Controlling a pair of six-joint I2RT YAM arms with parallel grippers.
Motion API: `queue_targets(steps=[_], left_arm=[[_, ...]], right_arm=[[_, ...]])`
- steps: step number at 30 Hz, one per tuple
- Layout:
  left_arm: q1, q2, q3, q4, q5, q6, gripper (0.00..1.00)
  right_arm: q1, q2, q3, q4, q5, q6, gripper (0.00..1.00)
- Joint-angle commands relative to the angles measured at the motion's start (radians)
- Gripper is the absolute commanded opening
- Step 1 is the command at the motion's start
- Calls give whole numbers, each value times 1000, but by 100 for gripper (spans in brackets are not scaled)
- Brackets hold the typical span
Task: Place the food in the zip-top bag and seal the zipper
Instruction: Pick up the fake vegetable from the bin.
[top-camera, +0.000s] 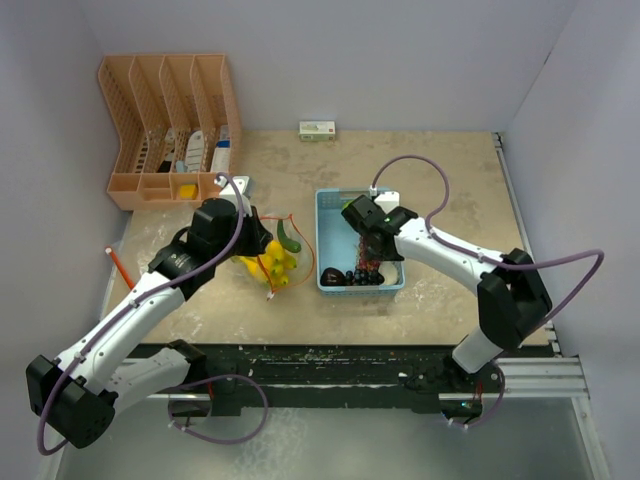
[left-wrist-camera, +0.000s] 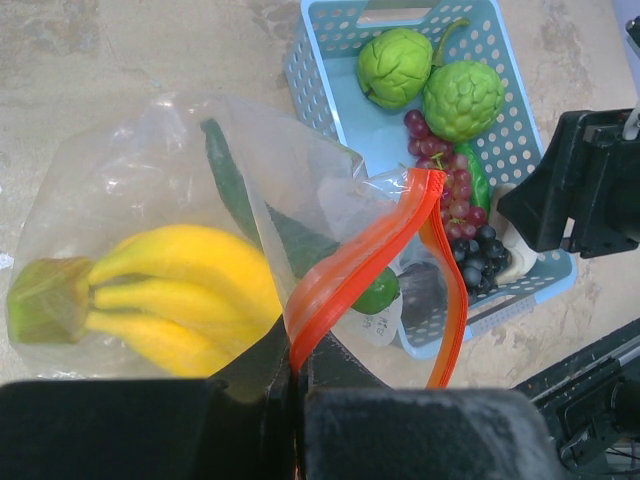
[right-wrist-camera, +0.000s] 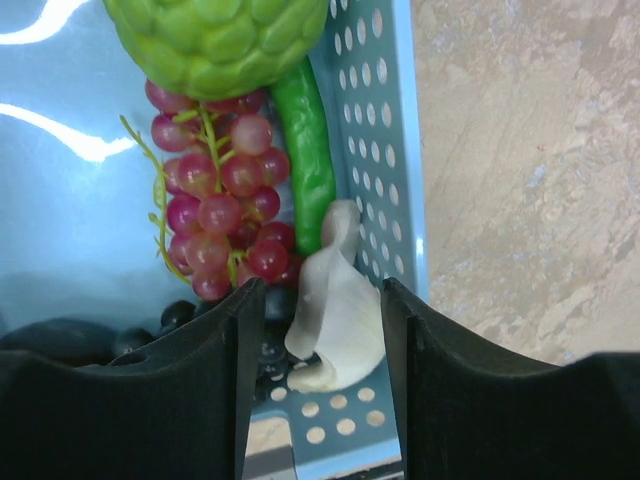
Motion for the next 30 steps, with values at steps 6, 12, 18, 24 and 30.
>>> queue_targets(steps=[6,12,18,24,30], left_arm=[[2,-18,-4,42,6,5,0],[2,-20,-7,42,4,7,0],[2,-16,-9,45,4,5,0],[2,-5,-7,47,3,4,0],[2,12,-14,53,-2,1,0]], right_arm=[[-15,83,-28,77,-3,-6,34],[-15,64,-30,44,11,11,5],[-13,-42,30,4,30,-34,0],[-11,-241,107,113,-128,-193,0],[-7,-346,141,237,-321,-260,0]])
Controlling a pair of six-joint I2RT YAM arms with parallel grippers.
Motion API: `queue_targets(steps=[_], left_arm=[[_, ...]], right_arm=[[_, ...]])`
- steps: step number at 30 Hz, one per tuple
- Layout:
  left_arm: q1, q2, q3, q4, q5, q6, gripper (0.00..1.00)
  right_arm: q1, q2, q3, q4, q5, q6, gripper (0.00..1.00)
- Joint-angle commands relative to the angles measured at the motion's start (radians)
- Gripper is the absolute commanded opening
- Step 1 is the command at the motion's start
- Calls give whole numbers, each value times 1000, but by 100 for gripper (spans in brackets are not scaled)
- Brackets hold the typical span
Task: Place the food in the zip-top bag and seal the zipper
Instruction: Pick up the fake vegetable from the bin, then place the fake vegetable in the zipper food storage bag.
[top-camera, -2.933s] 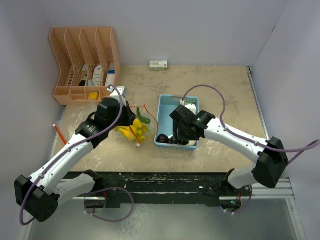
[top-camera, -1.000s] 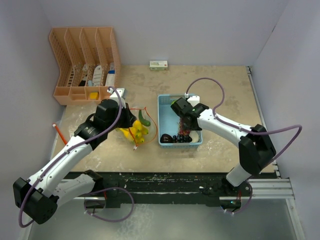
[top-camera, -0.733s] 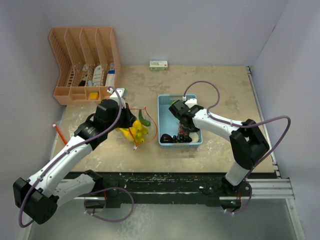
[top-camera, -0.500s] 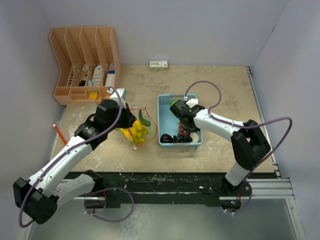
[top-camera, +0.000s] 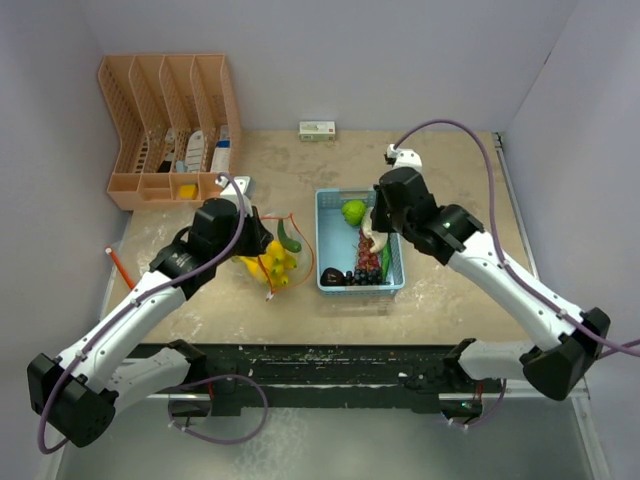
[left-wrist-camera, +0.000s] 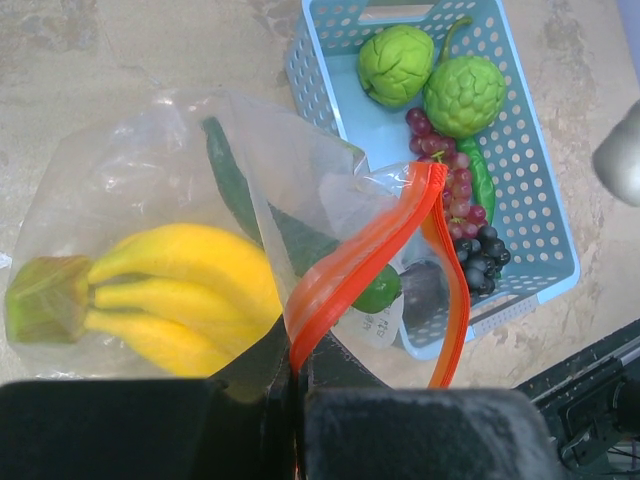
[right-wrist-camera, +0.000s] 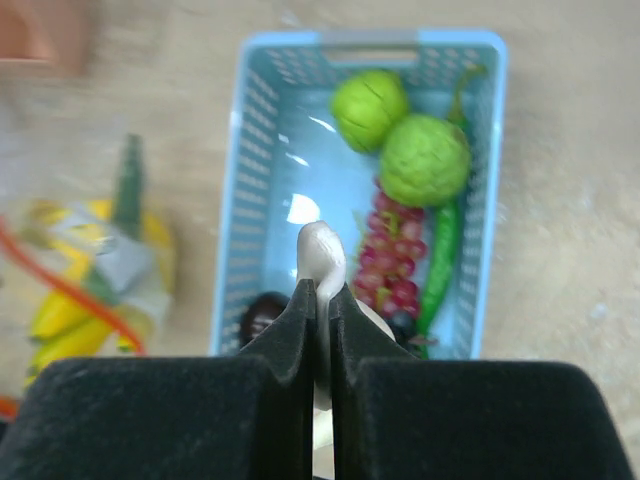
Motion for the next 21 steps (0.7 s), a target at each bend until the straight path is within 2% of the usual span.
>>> queue_targets(steps=[1,5,10,16,21], left_arm=[[2,11,-11,52,-2,-1,0],[2,25,-3,56,9,-3,0],[2,21,4,52,9,-2,0],[2,22,25,48,12,-3,0],[1,26,48,41,14,2,0]], right_arm=[[8,-59,18,154,-206,-85,0],[40,-78,-6,316,-379,-99,0],[149,-17,0,479,-462,-122,0],[224,75,19,560,-555,-123,0],[229,114,18,555,-523,-106,0]])
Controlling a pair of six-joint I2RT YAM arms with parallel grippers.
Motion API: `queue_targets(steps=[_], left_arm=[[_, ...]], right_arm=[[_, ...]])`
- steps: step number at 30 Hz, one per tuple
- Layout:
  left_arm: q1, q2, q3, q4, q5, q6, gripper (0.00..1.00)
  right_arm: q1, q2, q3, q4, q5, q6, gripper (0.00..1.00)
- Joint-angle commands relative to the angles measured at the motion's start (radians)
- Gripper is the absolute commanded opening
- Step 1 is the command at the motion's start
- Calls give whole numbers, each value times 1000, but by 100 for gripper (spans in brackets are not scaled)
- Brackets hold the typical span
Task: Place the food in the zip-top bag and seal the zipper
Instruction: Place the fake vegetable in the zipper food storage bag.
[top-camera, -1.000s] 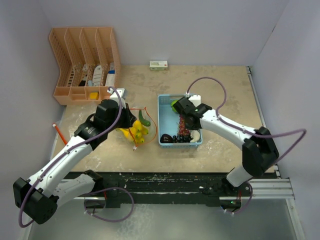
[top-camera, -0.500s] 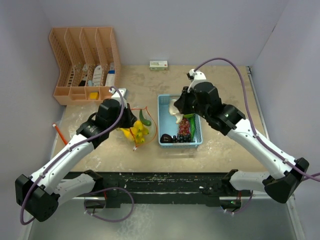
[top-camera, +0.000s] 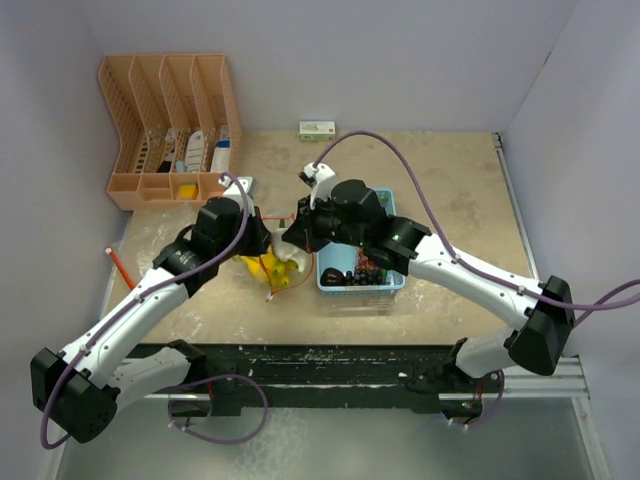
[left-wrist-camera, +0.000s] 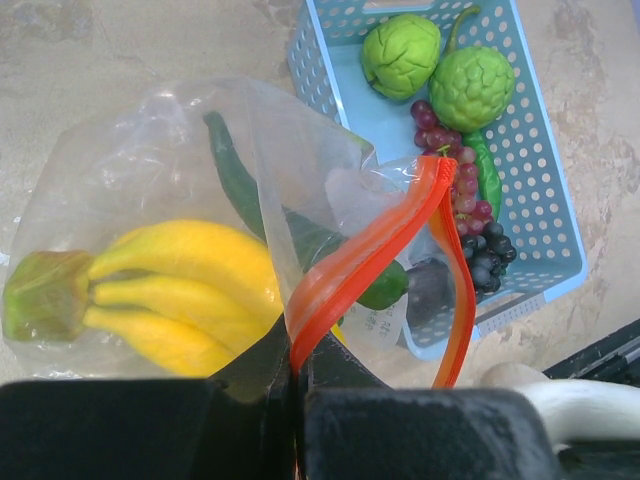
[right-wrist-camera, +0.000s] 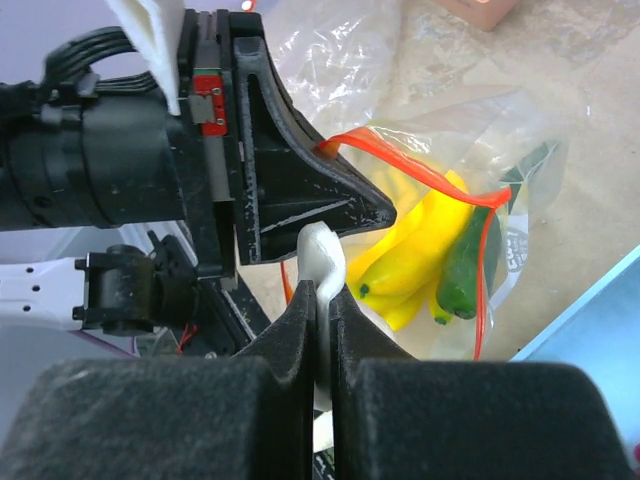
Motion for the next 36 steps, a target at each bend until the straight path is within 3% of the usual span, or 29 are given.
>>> queue_targets(steps=[1,7,16,26,31,34,35,36], left_arm=[[1,-3,52,38,11,2,0],[1,-17,74,27,37,-4,0],[1,-37,94,-2,86,-12,0],[2,-47,124,-15,89,-12,0],[2,-27,128,8,117,-21,0],[1,-15,109,36,119,-25,0],[1,-10,103,42,116,-25,0],[1,-5,94,49,113,-27,0]], right_arm=[[0,2,25,73,11,4,0],[-1,89,84,15,206,37,0],[-1,203,179,43,368,84,0],[45,311,283,-67,589,111,0],[60,338,311,-71,632,119,0],[69,347,317,-47,578,113,0],[73,347,317,-38,556,110,1],[79,347,317,-32,543,108,8]])
